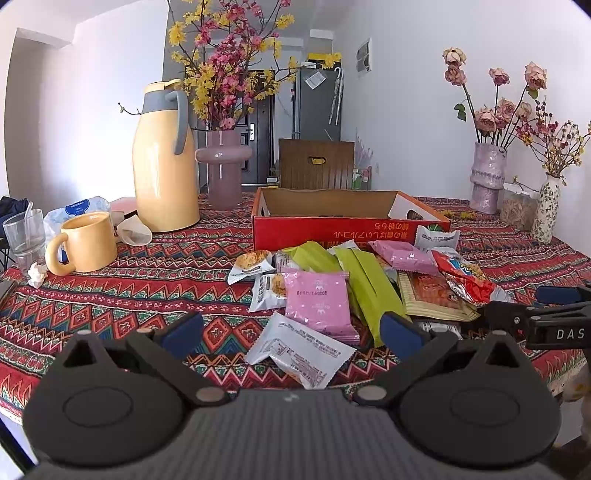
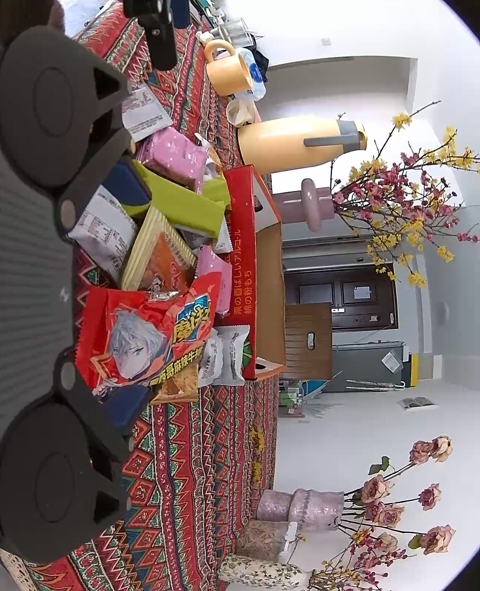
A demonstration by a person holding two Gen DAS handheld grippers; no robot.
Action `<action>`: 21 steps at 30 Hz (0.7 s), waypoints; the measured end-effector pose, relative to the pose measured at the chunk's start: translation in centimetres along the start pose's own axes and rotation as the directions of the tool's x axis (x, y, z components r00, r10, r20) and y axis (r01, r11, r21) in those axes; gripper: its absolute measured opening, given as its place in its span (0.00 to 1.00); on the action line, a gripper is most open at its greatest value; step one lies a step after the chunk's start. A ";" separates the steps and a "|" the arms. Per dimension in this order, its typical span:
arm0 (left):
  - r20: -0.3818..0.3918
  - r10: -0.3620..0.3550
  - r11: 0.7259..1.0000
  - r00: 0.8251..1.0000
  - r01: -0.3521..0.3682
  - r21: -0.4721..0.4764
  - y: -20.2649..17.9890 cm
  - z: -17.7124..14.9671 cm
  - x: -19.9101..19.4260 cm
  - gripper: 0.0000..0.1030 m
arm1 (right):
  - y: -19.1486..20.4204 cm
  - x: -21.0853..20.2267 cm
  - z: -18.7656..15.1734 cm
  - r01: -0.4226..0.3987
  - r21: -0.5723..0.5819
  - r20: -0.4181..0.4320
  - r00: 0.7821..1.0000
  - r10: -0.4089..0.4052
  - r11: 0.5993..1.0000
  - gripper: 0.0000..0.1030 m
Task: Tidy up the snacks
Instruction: 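Move the right gripper down over the red chip bag in the pile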
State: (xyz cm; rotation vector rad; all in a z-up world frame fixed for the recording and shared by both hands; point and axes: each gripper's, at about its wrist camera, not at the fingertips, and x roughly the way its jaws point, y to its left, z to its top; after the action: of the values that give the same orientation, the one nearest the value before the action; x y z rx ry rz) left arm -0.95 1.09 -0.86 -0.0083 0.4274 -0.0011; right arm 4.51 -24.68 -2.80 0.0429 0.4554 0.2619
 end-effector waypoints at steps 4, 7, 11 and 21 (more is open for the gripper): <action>0.001 0.000 1.000 1.000 0.000 0.000 0.0 -0.1 0.0 1.00 | 0.0 0.1 0.0 -0.001 0.004 -0.009 1.000 0.001 1.000 1.00; 0.001 0.001 1.000 1.000 -0.001 -0.001 -0.1 -0.1 0.0 1.00 | 0.0 0.1 0.0 -0.001 0.003 -0.009 1.000 0.001 1.000 1.00; 0.001 0.000 1.000 1.000 0.000 -0.001 -0.1 -0.2 0.0 1.00 | 0.0 0.1 0.0 0.000 0.002 -0.009 1.000 0.000 1.000 1.00; 0.001 0.001 1.000 1.000 -0.001 0.000 -0.1 -0.2 0.0 1.00 | 0.0 0.1 0.0 0.000 0.002 -0.009 1.000 0.000 1.000 1.00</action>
State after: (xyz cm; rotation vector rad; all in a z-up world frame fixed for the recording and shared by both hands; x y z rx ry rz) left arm -1.04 1.02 -1.03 -0.0085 0.4259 -0.0003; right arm 4.61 -24.69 -2.90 0.0441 0.4649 0.2619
